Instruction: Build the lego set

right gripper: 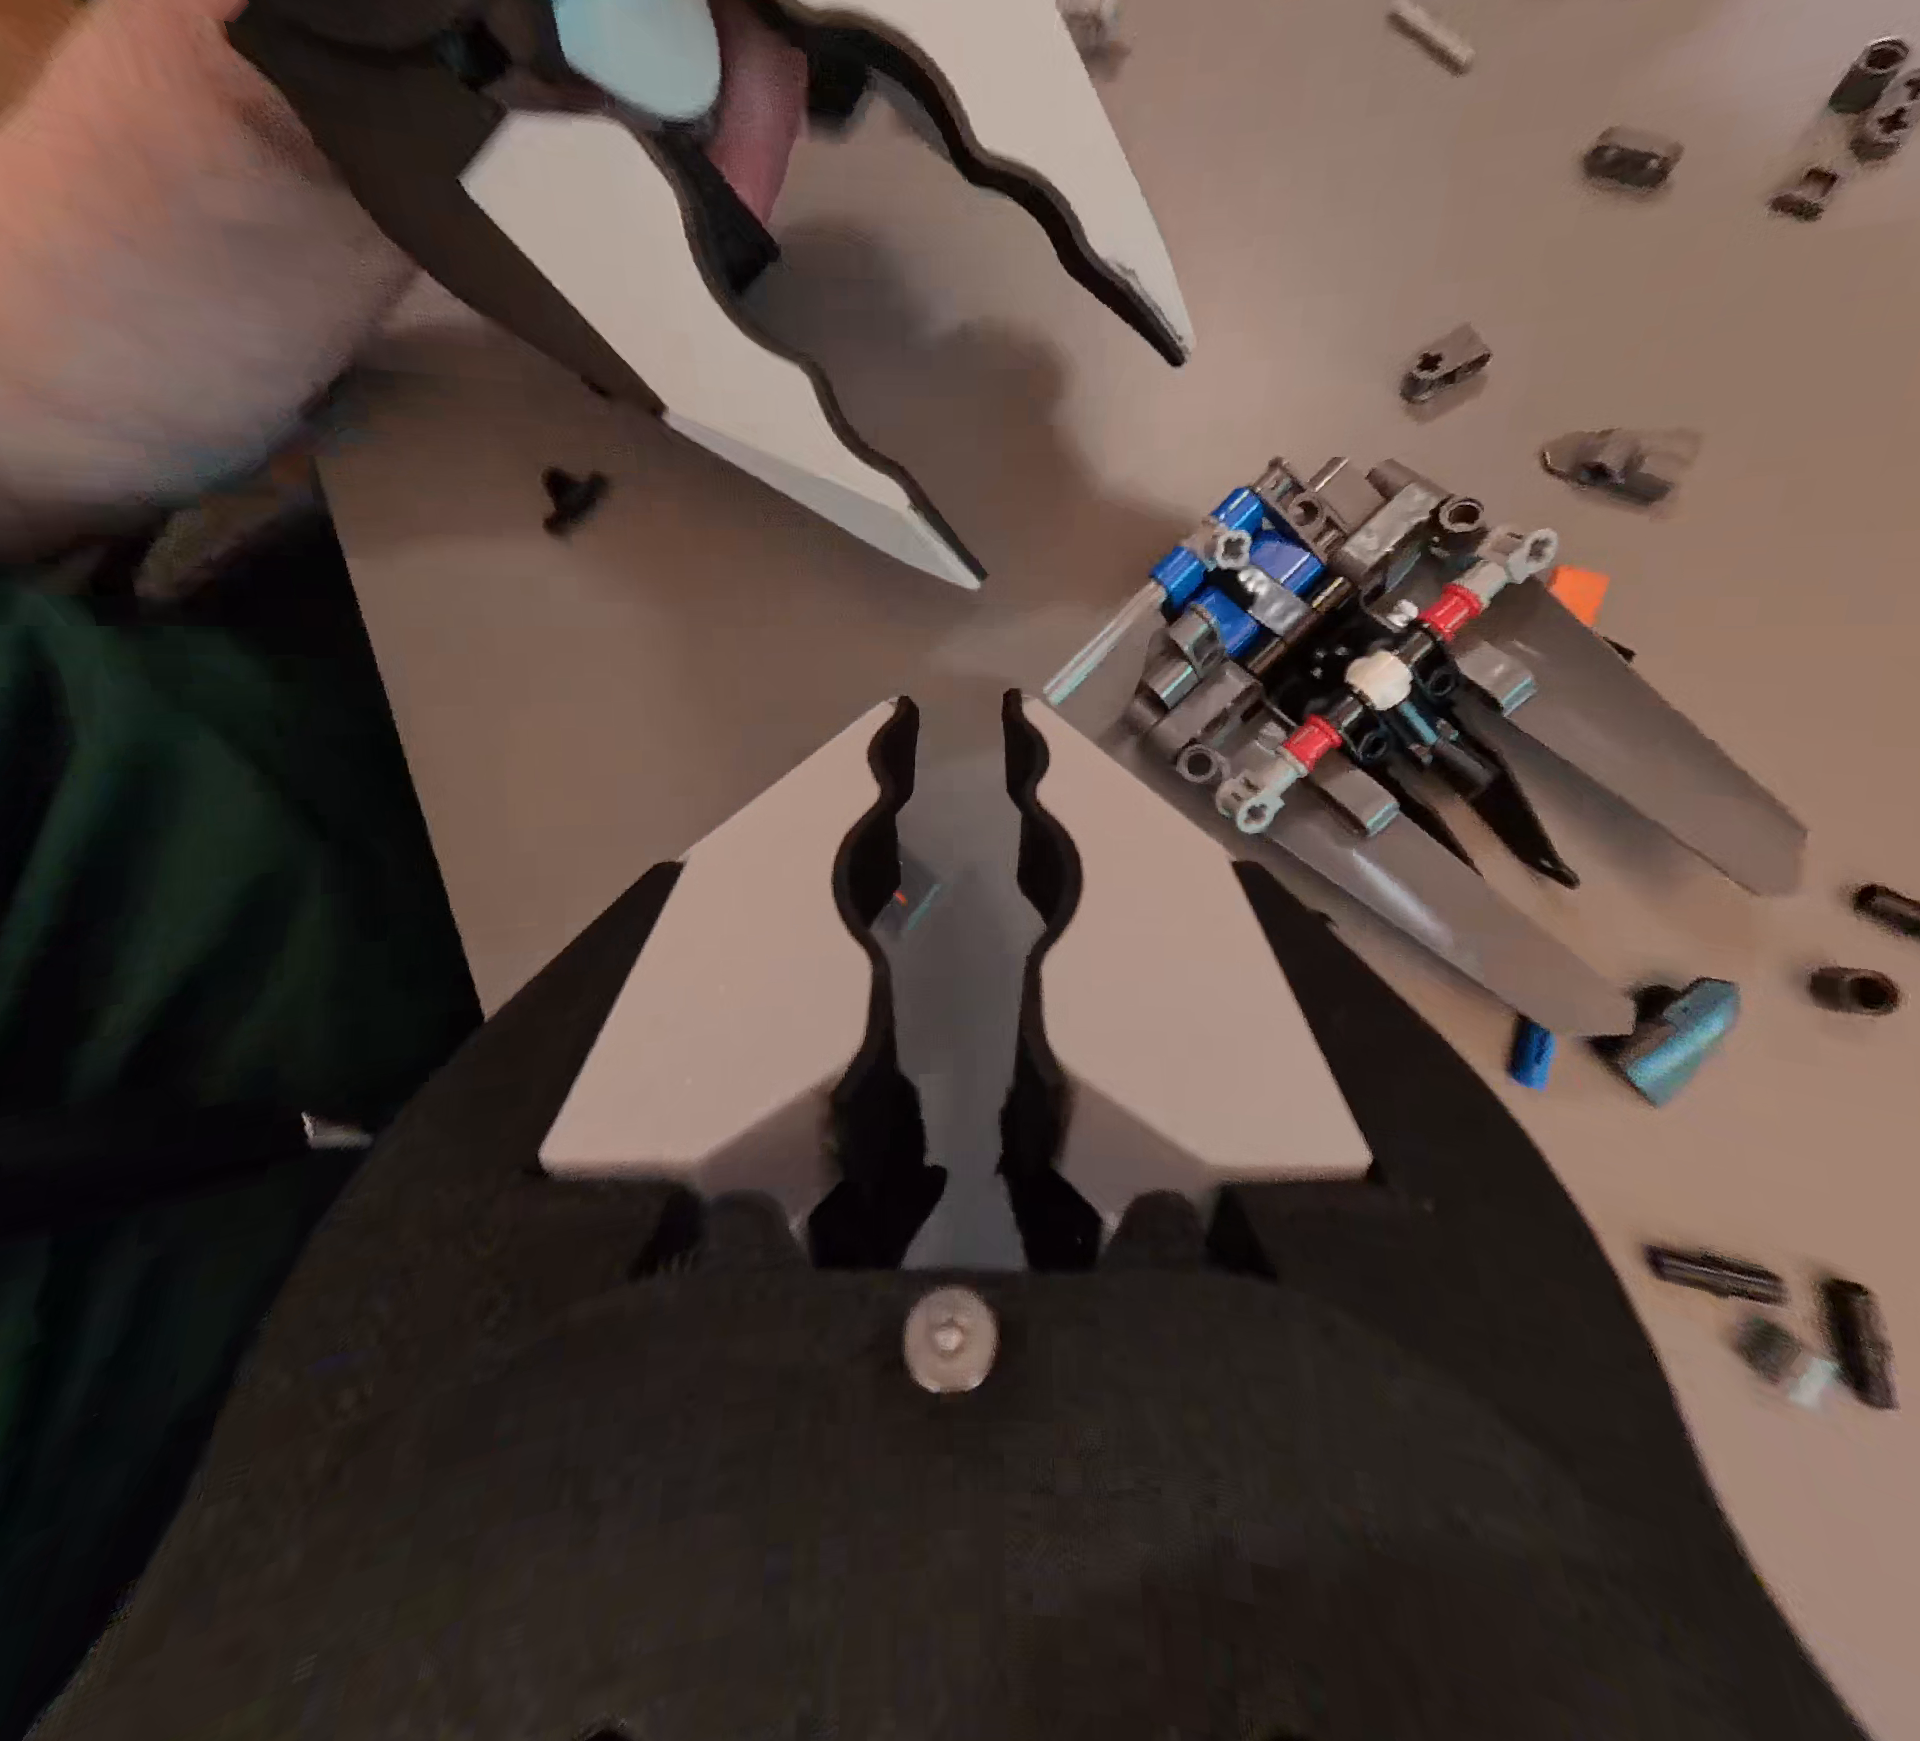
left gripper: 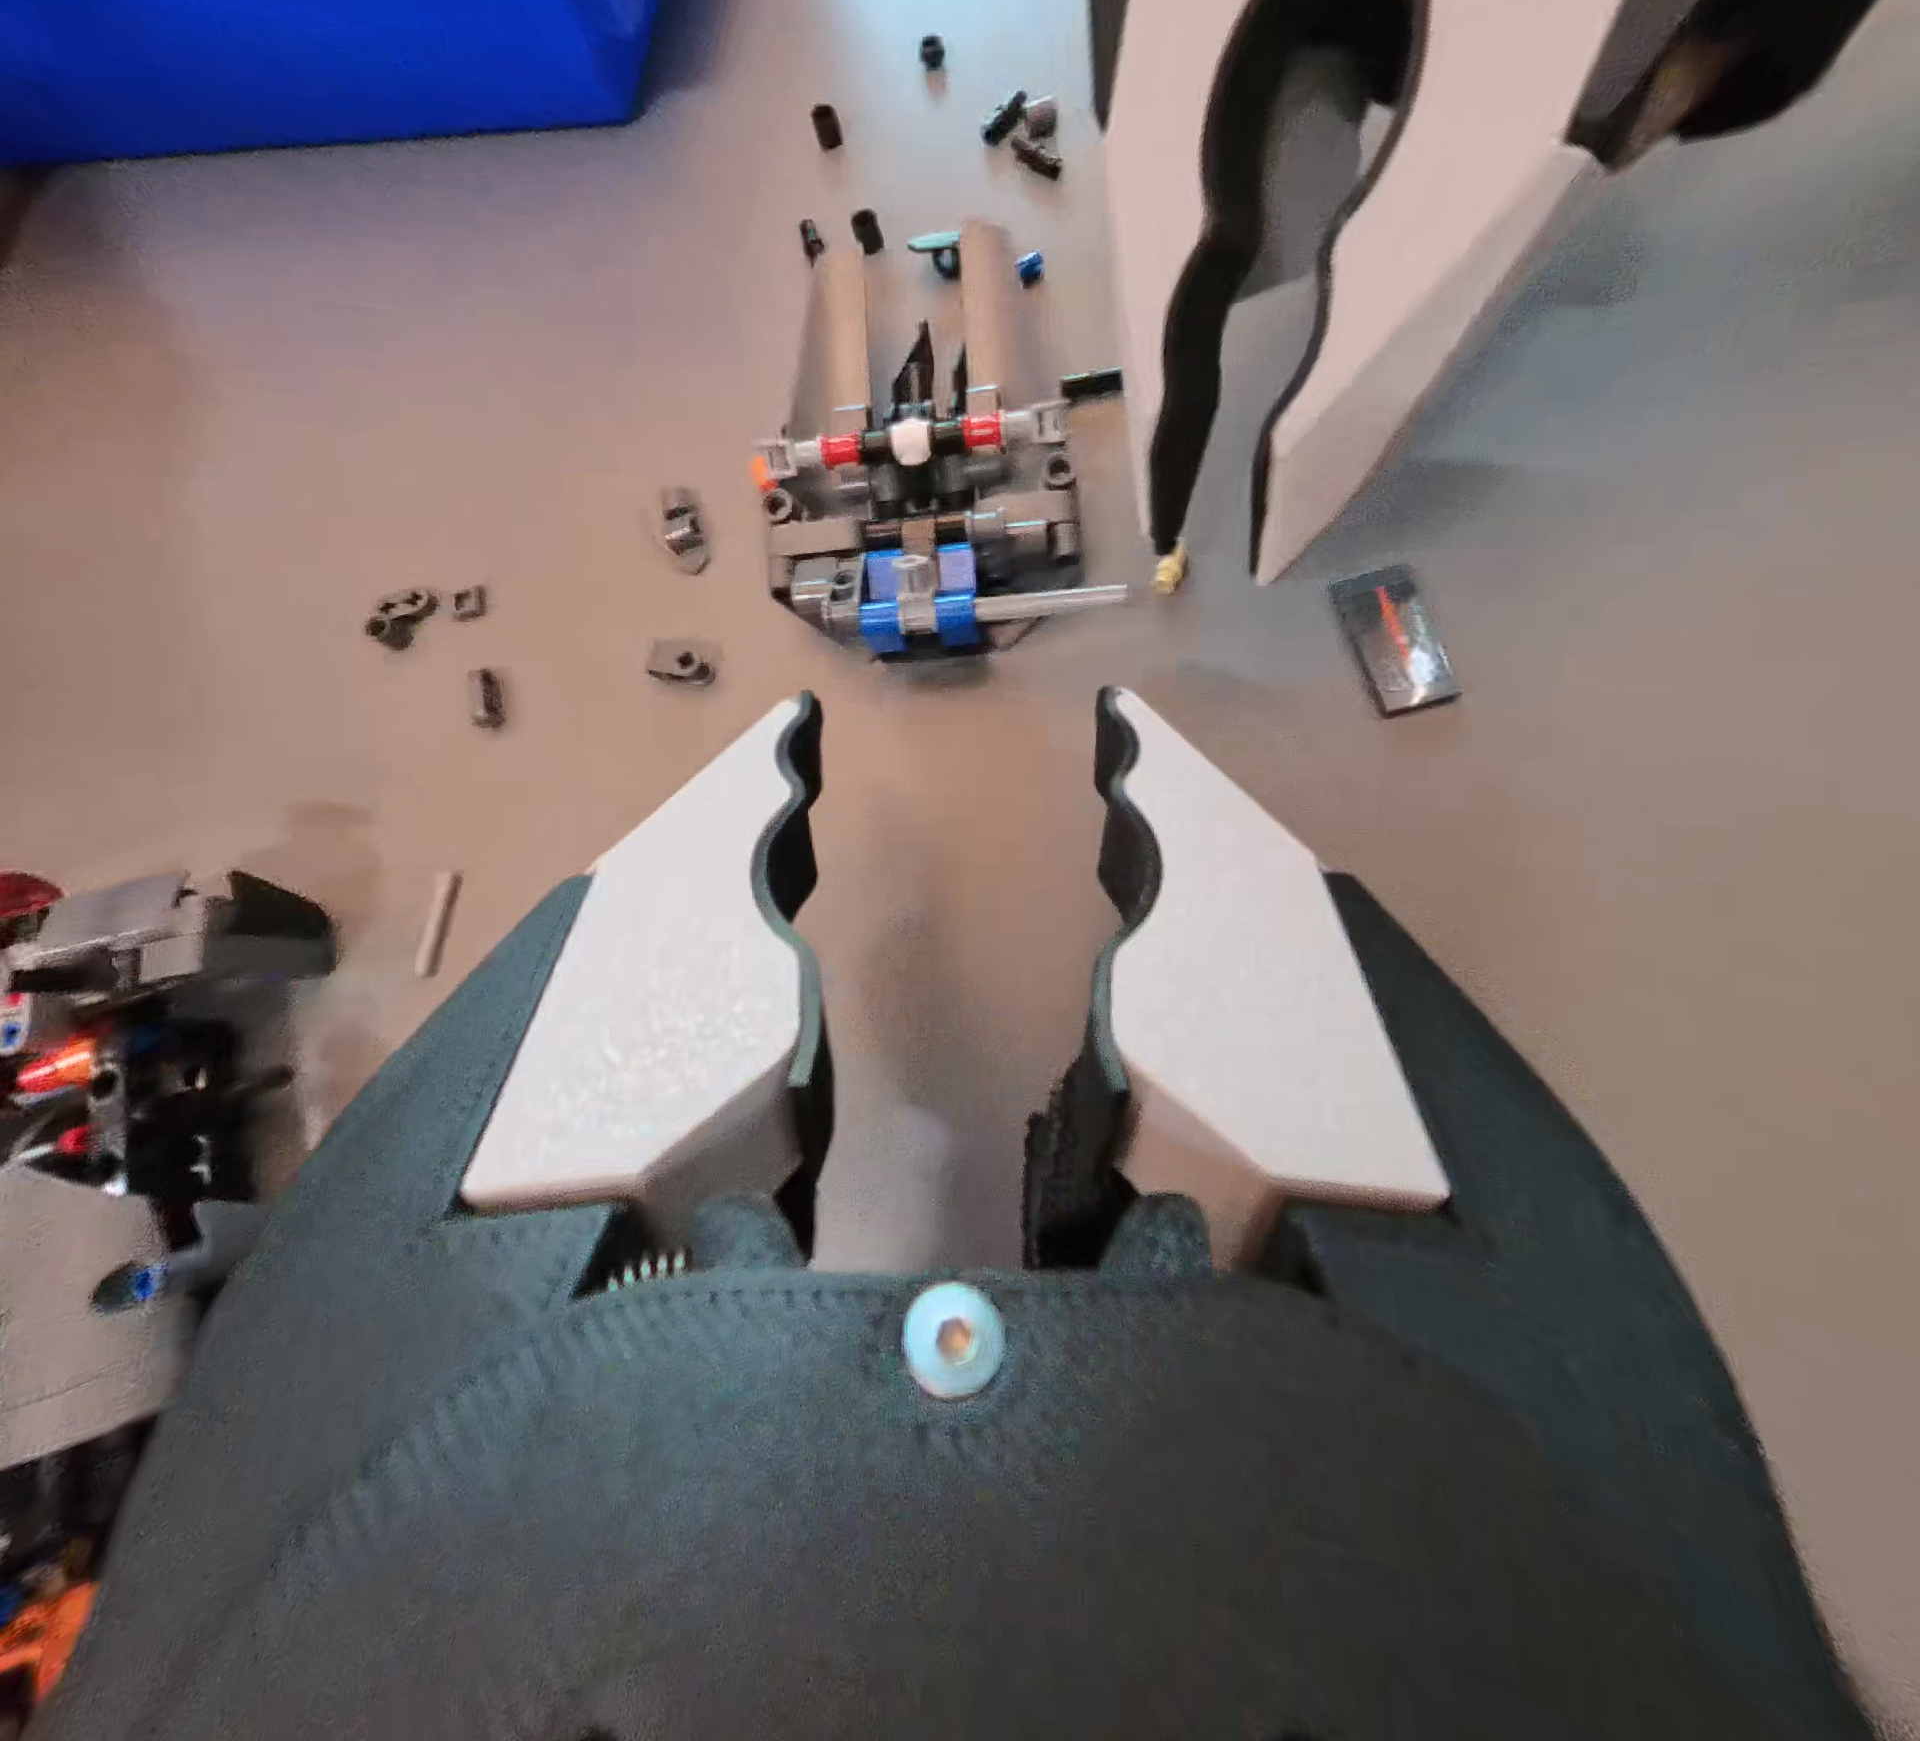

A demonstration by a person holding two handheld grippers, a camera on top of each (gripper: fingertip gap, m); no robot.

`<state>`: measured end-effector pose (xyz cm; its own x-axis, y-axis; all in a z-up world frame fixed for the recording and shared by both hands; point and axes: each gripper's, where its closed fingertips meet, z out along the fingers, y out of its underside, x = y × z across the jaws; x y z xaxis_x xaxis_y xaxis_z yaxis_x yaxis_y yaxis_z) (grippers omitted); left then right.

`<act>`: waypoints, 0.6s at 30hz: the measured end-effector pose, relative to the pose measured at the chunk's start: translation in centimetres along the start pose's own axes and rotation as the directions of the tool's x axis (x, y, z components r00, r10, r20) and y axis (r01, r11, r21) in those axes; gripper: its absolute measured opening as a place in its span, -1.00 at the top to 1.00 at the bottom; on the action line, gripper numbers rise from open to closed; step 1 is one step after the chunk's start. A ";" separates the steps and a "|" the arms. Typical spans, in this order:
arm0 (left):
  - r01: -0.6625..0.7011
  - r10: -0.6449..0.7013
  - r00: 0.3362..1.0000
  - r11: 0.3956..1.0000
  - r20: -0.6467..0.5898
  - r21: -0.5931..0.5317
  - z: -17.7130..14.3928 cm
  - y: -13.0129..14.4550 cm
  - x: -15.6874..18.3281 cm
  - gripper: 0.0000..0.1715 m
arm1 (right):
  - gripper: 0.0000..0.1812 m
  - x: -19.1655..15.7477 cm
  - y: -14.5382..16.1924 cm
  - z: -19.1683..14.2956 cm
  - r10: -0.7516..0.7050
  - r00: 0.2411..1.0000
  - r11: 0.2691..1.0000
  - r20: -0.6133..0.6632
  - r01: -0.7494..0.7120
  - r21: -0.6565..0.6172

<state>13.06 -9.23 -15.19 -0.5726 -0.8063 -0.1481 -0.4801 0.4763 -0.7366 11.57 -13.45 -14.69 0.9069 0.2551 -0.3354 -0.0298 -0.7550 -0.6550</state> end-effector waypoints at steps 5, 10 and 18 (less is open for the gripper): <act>-0.112 0.116 0.992 0.991 0.054 -0.080 1.6 1.1 -2.4 0.44 | 0.85 0.6 -0.3 1.0 0.103 0.993 0.993 -0.057 -0.099 0.059; -0.183 0.183 0.983 0.982 0.000 -0.050 3.1 0.2 -2.2 0.52 | 1.00 0.8 -0.4 1.8 0.122 0.989 0.990 -0.084 -0.115 0.085; -0.169 0.170 0.981 0.985 -0.095 0.023 3.2 -0.9 0.0 0.77 | 1.00 1.9 0.9 0.6 0.123 0.981 0.990 -0.152 -0.112 0.084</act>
<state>15.63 -10.73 -16.59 -0.7066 -0.6764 -0.2080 -0.3609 0.5973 -0.7162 12.98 -13.25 -16.32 0.9494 0.0655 -0.3071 -0.1660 -0.7254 -0.6680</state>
